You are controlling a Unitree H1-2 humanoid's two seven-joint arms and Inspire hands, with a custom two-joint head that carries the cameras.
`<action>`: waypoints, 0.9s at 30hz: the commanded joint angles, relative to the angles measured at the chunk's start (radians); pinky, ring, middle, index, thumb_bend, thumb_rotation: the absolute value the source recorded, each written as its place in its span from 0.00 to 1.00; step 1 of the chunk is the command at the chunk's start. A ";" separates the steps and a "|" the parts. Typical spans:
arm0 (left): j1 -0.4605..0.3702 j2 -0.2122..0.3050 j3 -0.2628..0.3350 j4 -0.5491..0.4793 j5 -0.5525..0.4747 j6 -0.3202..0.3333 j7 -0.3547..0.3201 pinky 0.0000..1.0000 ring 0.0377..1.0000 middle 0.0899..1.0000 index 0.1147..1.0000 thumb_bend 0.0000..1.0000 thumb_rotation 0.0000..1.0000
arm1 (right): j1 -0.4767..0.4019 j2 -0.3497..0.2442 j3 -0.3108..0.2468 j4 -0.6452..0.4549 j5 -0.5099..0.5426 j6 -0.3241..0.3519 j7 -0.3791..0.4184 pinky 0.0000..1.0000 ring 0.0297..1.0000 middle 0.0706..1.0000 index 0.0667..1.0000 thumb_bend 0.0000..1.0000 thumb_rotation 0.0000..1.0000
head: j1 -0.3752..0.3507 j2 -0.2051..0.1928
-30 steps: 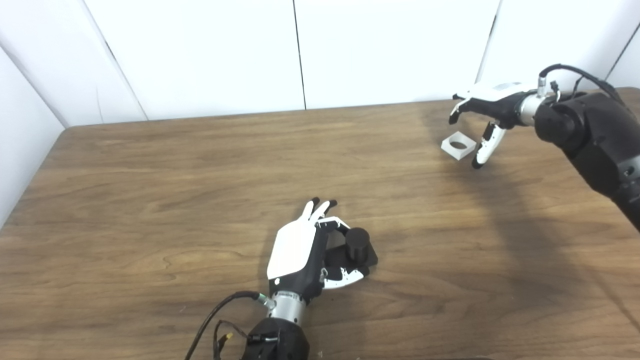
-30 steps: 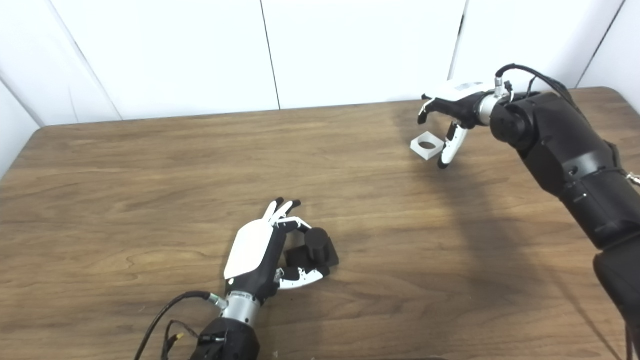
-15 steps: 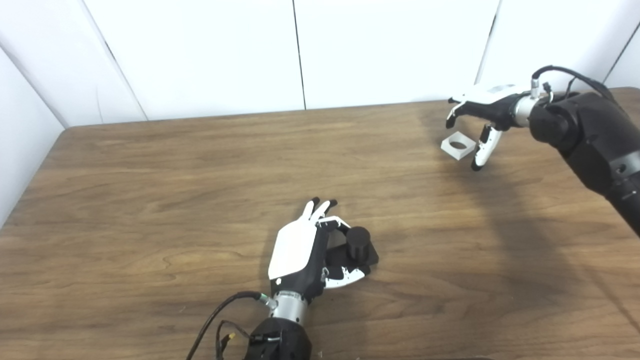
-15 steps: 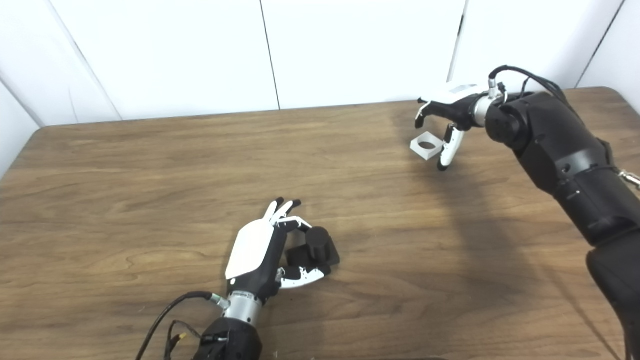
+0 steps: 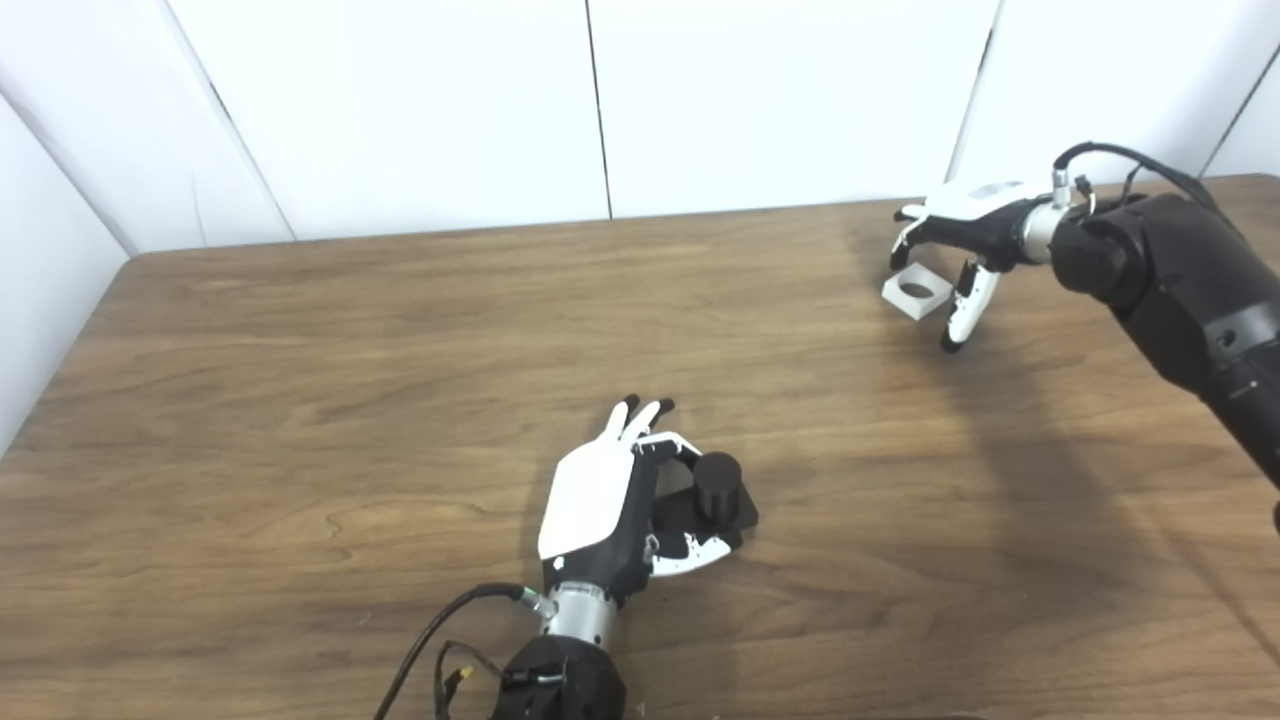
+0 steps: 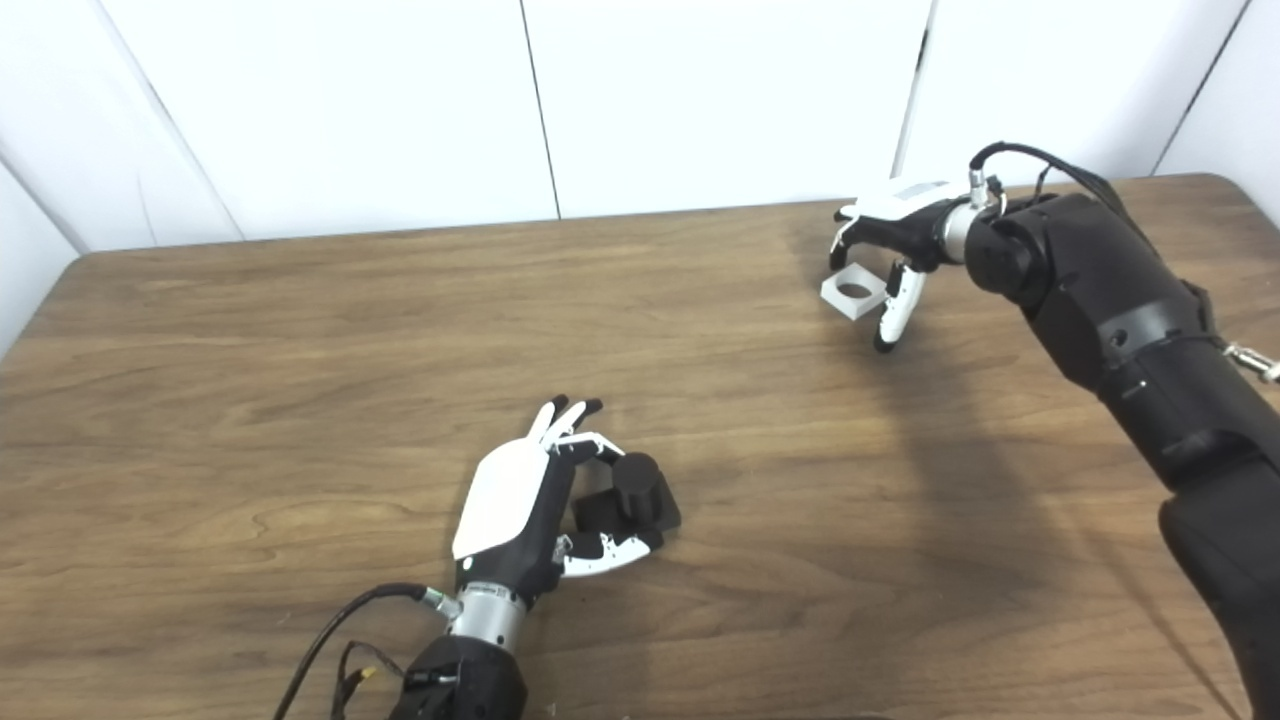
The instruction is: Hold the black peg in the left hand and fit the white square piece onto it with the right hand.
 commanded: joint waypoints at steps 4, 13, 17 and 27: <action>0.006 0.002 -0.010 0.037 0.020 0.010 -0.002 0.92 1.00 0.92 0.43 0.51 0.07 | -0.089 0.000 -0.005 0.014 -0.006 -0.018 -0.035 1.00 1.00 0.99 0.79 0.87 0.26 | 0.002 -0.002; 0.004 -0.002 -0.013 0.041 0.026 0.016 0.007 0.91 1.00 0.92 0.43 0.51 0.07 | -0.109 0.005 0.004 0.079 -0.010 -0.050 -0.068 1.00 1.00 0.98 0.78 0.86 0.25 | 0.000 -0.006; 0.001 0.000 -0.012 0.044 0.028 0.015 0.011 0.91 1.00 0.92 0.43 0.51 0.07 | -0.115 0.009 0.010 0.114 -0.016 -0.064 -0.088 1.00 1.00 0.98 0.77 0.86 0.24 | -0.004 -0.009; 0.003 -0.005 -0.009 0.034 0.026 0.027 0.003 0.90 1.00 0.92 0.43 0.51 0.07 | -0.133 0.011 0.025 0.185 -0.014 -0.082 -0.126 1.00 1.00 0.97 0.76 0.85 0.22 | -0.002 -0.011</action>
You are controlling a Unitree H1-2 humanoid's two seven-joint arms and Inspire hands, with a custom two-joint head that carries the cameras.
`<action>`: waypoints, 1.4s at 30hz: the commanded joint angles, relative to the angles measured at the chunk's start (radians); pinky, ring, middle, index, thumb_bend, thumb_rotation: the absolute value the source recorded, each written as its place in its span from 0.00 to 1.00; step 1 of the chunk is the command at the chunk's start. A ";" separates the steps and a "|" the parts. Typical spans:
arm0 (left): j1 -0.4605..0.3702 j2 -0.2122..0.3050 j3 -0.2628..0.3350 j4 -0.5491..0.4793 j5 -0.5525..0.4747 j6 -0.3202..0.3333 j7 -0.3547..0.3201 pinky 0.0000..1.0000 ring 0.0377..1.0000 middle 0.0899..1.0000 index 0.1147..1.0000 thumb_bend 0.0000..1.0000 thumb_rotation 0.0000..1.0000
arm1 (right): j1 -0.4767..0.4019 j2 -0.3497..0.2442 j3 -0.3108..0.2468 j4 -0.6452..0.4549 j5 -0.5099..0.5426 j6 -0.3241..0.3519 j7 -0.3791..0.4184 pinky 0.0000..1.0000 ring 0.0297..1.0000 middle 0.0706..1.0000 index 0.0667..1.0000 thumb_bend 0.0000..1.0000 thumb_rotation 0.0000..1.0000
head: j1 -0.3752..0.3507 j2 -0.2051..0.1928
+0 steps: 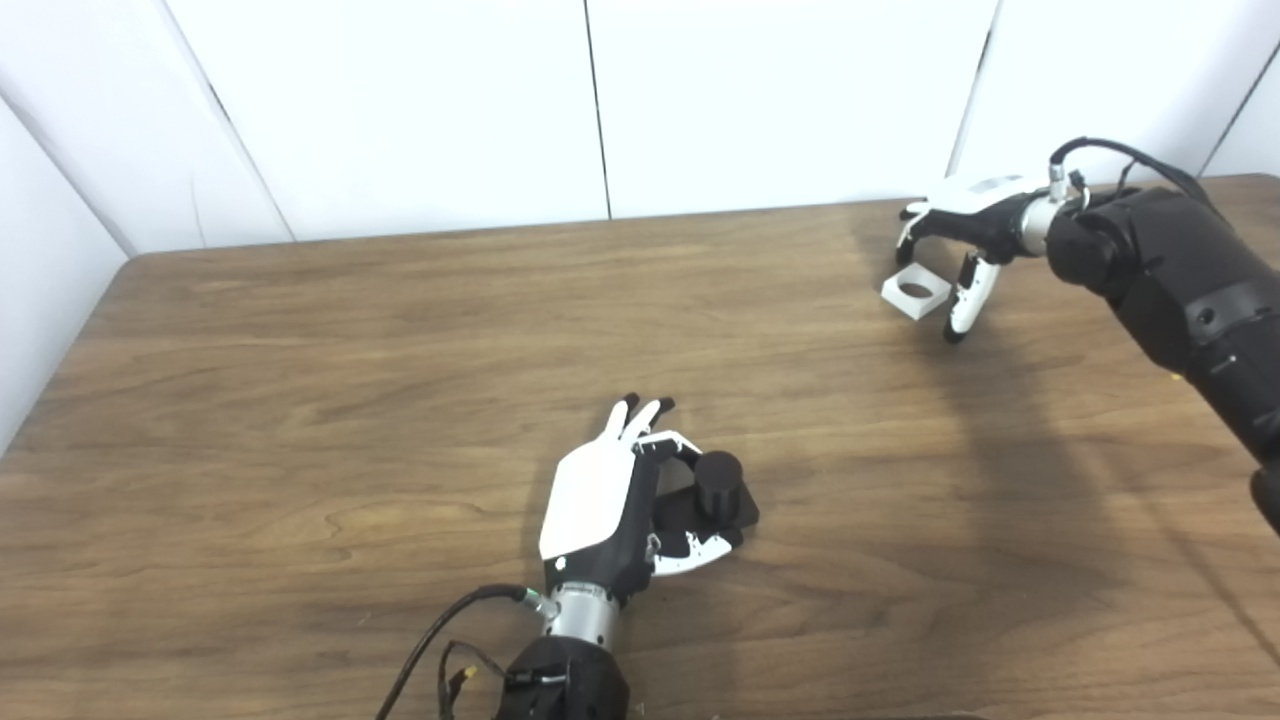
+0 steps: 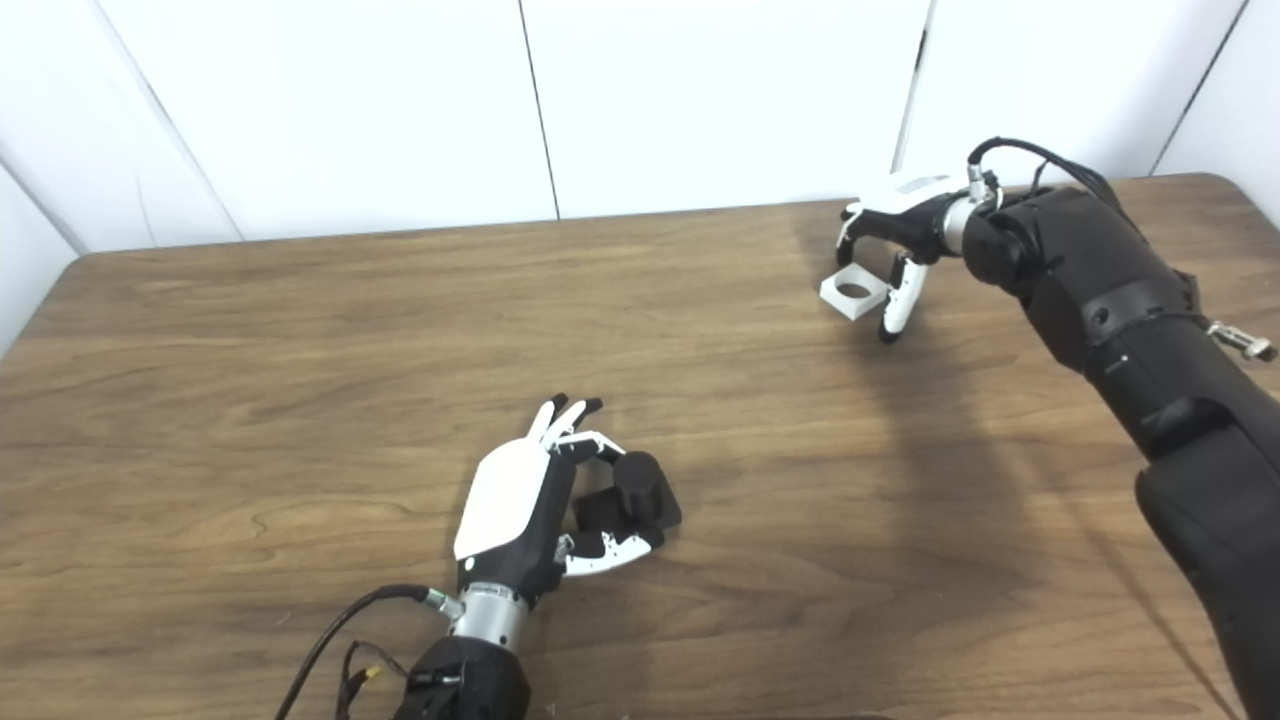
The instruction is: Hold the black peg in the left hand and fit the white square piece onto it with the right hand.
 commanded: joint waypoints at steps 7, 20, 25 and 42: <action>0.006 -0.003 -0.002 0.029 0.018 0.018 -0.008 0.90 1.00 0.92 0.43 0.51 0.07 | -0.086 -0.002 0.007 0.046 -0.002 -0.037 -0.051 1.00 1.00 0.97 0.76 0.86 0.21 | -0.002 0.000; 0.004 -0.005 0.001 0.028 0.017 0.025 -0.014 0.91 1.00 0.93 0.43 0.51 0.07 | -0.092 0.013 0.017 0.073 0.005 -0.036 -0.074 1.00 1.00 0.96 0.75 0.84 0.21 | -0.003 0.002; 0.001 -0.005 -0.001 0.037 0.018 0.018 -0.005 0.90 1.00 0.93 0.43 0.51 0.07 | -0.094 0.019 0.017 0.065 0.007 -0.034 -0.072 1.00 1.00 0.97 0.75 0.84 0.21 | -0.002 0.000; 0.001 -0.016 -0.005 0.037 0.027 0.032 -0.004 0.90 1.00 0.92 0.43 0.51 0.07 | -0.100 0.028 0.019 0.038 0.007 -0.035 -0.057 1.00 1.00 0.97 0.74 0.85 0.21 | -0.005 0.002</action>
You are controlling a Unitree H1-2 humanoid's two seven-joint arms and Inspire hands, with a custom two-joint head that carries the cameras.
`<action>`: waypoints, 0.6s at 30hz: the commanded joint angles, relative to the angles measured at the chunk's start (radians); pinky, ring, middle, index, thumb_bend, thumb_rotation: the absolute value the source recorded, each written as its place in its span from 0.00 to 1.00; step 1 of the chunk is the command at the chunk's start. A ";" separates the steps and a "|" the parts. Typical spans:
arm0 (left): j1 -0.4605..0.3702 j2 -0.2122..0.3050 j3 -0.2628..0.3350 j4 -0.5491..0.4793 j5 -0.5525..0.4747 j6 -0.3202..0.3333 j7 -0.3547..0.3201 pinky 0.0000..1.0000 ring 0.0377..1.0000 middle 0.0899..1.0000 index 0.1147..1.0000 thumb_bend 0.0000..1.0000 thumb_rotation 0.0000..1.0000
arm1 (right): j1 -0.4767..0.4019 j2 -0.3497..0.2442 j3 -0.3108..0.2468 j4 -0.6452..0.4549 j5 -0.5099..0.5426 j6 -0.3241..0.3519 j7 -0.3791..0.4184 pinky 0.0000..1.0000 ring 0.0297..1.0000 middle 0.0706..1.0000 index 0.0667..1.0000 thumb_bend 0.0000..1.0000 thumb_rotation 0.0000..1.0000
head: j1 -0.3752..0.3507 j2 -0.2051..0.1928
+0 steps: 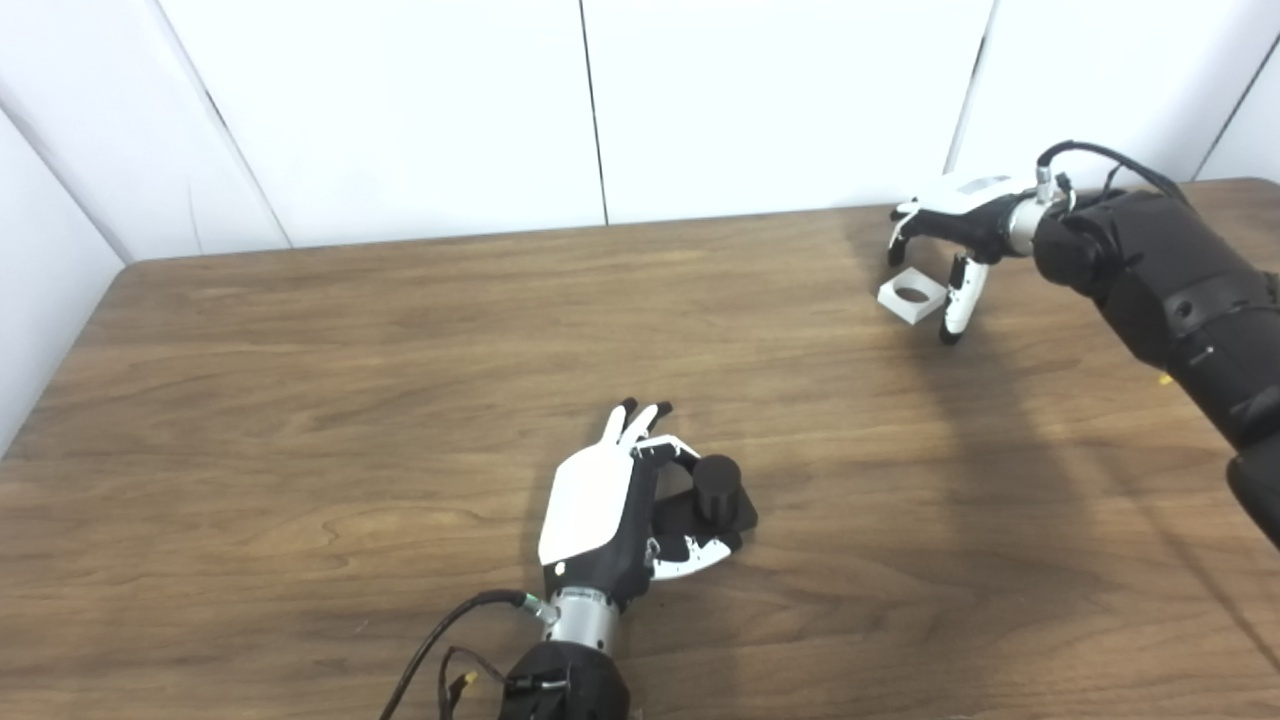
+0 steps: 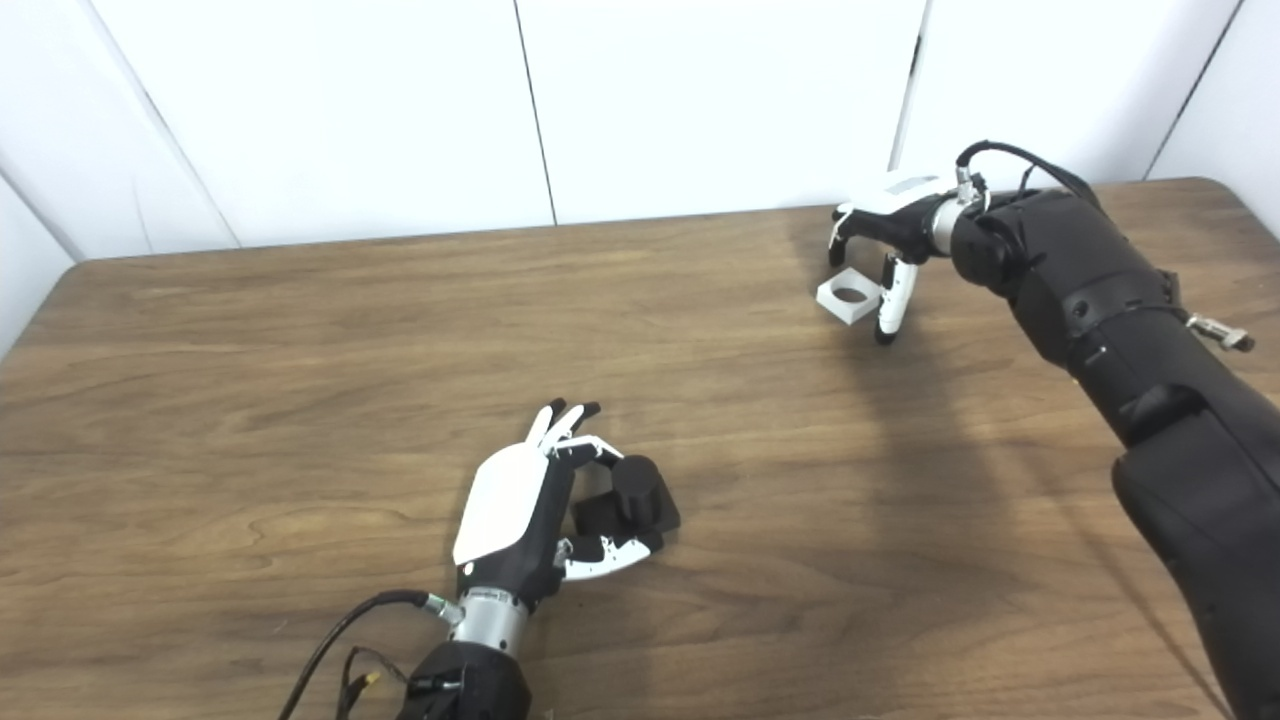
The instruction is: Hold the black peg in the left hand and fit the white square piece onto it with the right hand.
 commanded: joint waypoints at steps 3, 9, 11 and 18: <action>0.003 -0.013 -0.006 0.039 0.022 0.020 -0.001 0.90 1.00 0.92 0.43 0.51 0.07 | -0.064 -0.003 -0.005 -0.040 0.008 -0.012 -0.002 1.00 1.00 0.97 0.74 0.85 0.21 | 0.000 0.001; 0.005 -0.014 -0.007 0.046 0.022 0.023 0.003 0.90 1.00 0.92 0.43 0.51 0.07 | -0.065 -0.002 0.006 -0.043 -0.003 -0.010 0.005 1.00 1.00 0.96 0.74 0.84 0.21 | 0.004 0.002; 0.006 -0.018 -0.006 0.044 0.023 0.031 -0.002 0.91 1.00 0.93 0.43 0.51 0.07 | -0.065 -0.002 0.011 -0.041 -0.009 -0.010 0.003 1.00 1.00 0.96 0.73 0.84 0.21 | 0.005 0.002; 0.010 -0.016 -0.009 0.043 0.022 0.025 0.008 0.90 1.00 0.92 0.43 0.51 0.07 | -0.060 0.002 0.006 -0.026 -0.002 -0.018 -0.021 1.00 1.00 0.97 0.64 0.83 0.17 | 0.007 0.003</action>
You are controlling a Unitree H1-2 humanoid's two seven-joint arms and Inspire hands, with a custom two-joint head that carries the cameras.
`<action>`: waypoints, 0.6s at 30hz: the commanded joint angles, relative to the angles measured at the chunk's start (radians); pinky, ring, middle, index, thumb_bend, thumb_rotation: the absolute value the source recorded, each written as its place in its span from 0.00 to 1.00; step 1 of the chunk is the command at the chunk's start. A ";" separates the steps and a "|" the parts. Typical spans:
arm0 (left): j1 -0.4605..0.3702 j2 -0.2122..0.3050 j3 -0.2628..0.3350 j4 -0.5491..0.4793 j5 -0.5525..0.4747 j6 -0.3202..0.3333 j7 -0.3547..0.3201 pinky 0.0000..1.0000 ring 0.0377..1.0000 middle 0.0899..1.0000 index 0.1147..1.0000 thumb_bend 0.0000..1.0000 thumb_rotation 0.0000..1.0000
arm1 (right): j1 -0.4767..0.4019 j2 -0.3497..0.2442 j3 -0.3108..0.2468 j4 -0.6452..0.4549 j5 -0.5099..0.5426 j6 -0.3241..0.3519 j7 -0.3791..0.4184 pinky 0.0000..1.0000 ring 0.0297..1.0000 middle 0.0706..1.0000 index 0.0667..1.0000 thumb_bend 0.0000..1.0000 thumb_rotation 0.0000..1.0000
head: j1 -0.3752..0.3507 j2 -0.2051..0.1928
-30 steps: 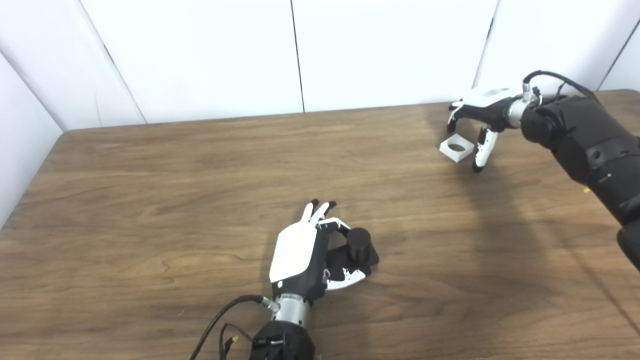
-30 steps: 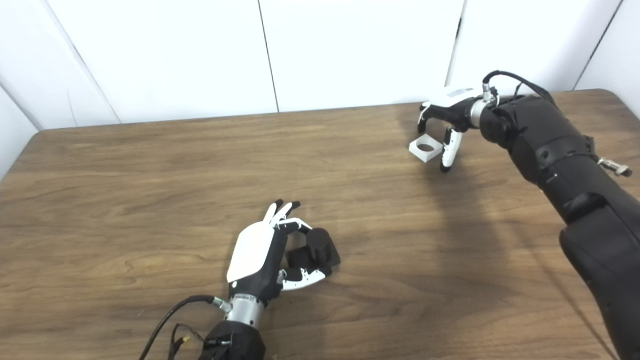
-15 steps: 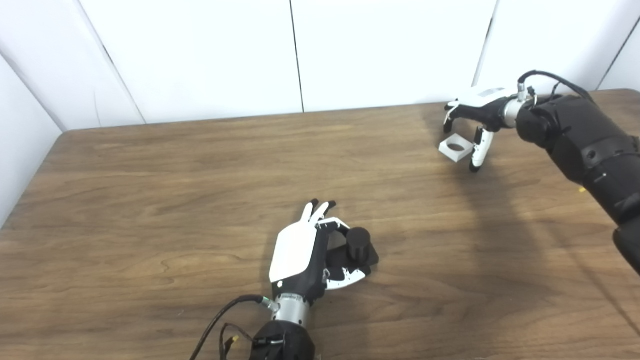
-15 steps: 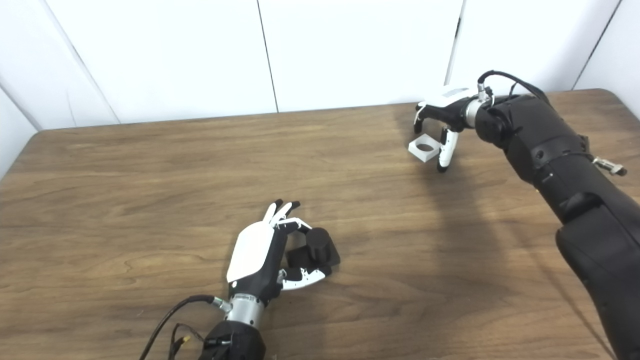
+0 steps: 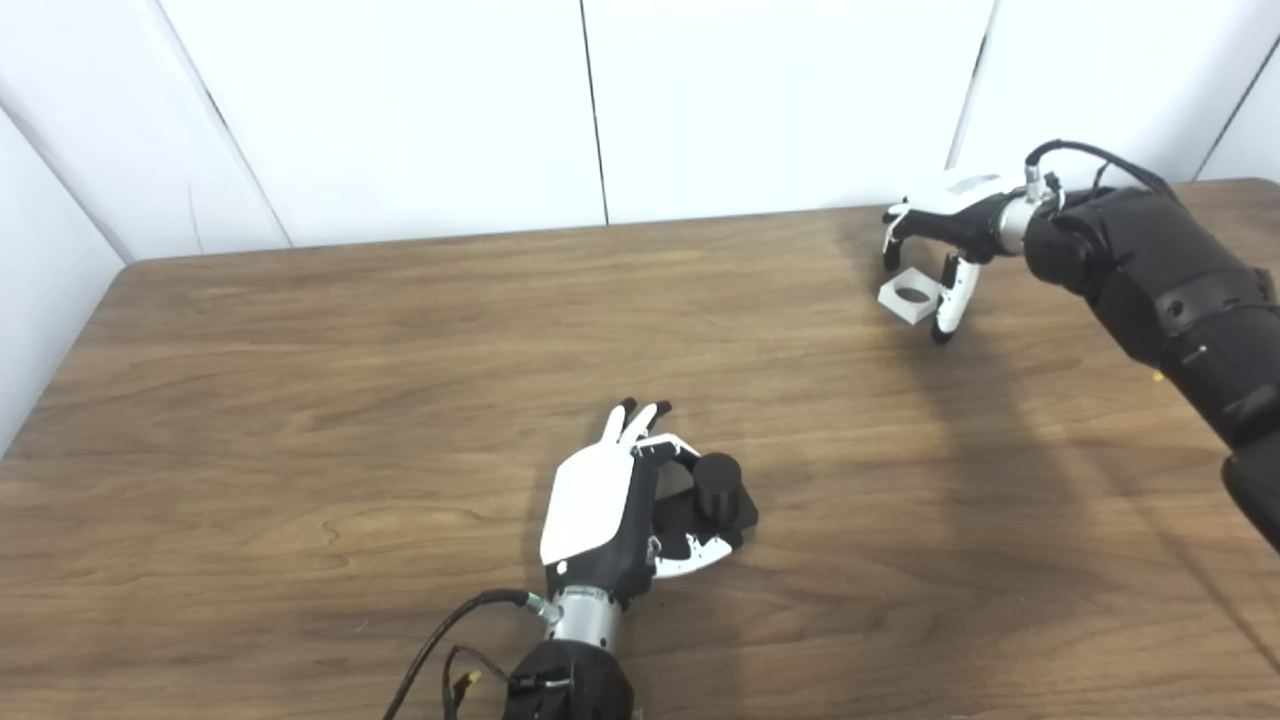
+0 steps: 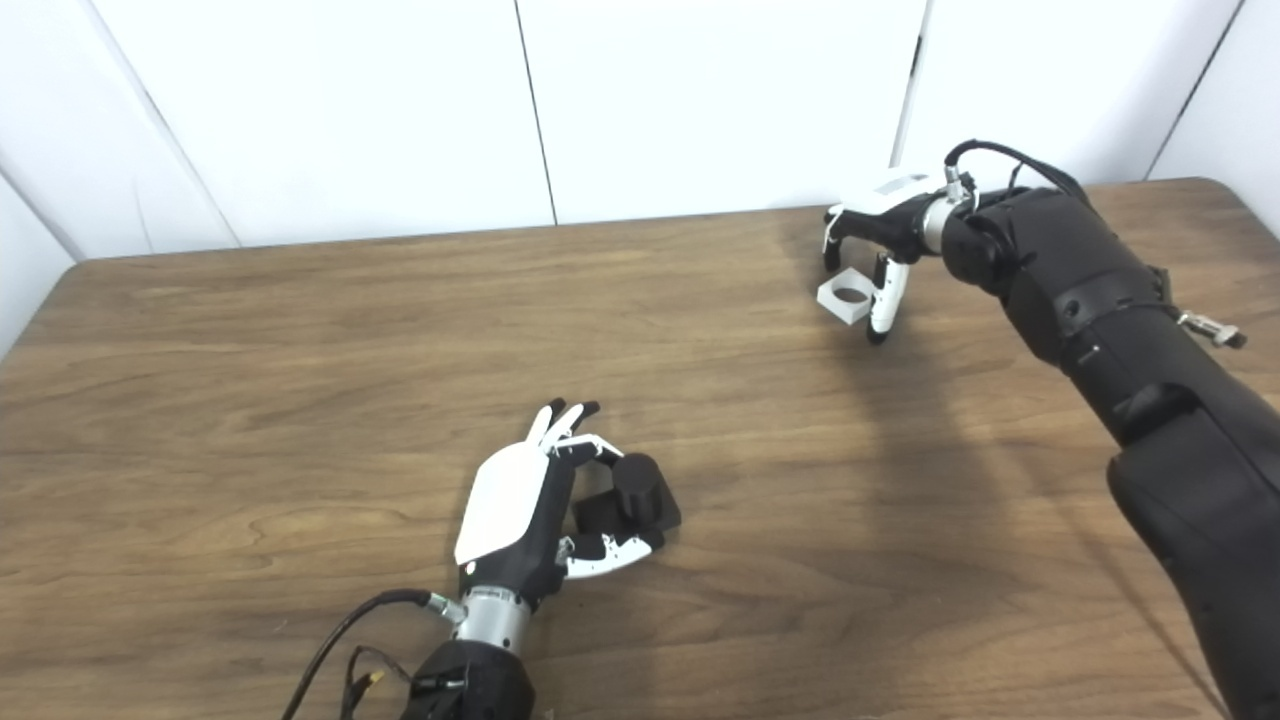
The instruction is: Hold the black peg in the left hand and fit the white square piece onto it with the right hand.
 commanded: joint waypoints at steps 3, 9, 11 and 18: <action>0.010 -0.004 -0.011 0.039 0.026 0.012 0.004 0.89 1.00 0.93 0.43 0.51 0.07 | -0.053 -0.006 -0.006 -0.008 0.002 -0.022 -0.045 1.00 1.00 0.98 0.63 0.83 0.15 | 0.000 0.002; 0.011 -0.002 -0.010 0.046 0.023 0.006 0.014 0.89 1.00 0.92 0.43 0.51 0.07 | -0.051 -0.008 0.001 -0.008 -0.008 -0.024 -0.064 1.00 1.00 0.99 0.60 0.81 0.12 | 0.002 0.003; 0.010 -0.002 -0.011 0.042 0.024 0.010 0.009 0.90 1.00 0.92 0.43 0.51 0.07 | -0.050 -0.008 0.004 -0.005 -0.010 -0.029 -0.076 1.00 1.00 0.99 0.59 0.81 0.11 | 0.002 0.003; 0.010 -0.004 -0.009 0.039 0.022 0.017 0.005 0.90 1.00 0.93 0.43 0.51 0.07 | -0.047 -0.005 0.002 0.017 -0.005 -0.051 -0.107 1.00 1.00 0.97 0.46 0.53 0.14 | 0.005 0.003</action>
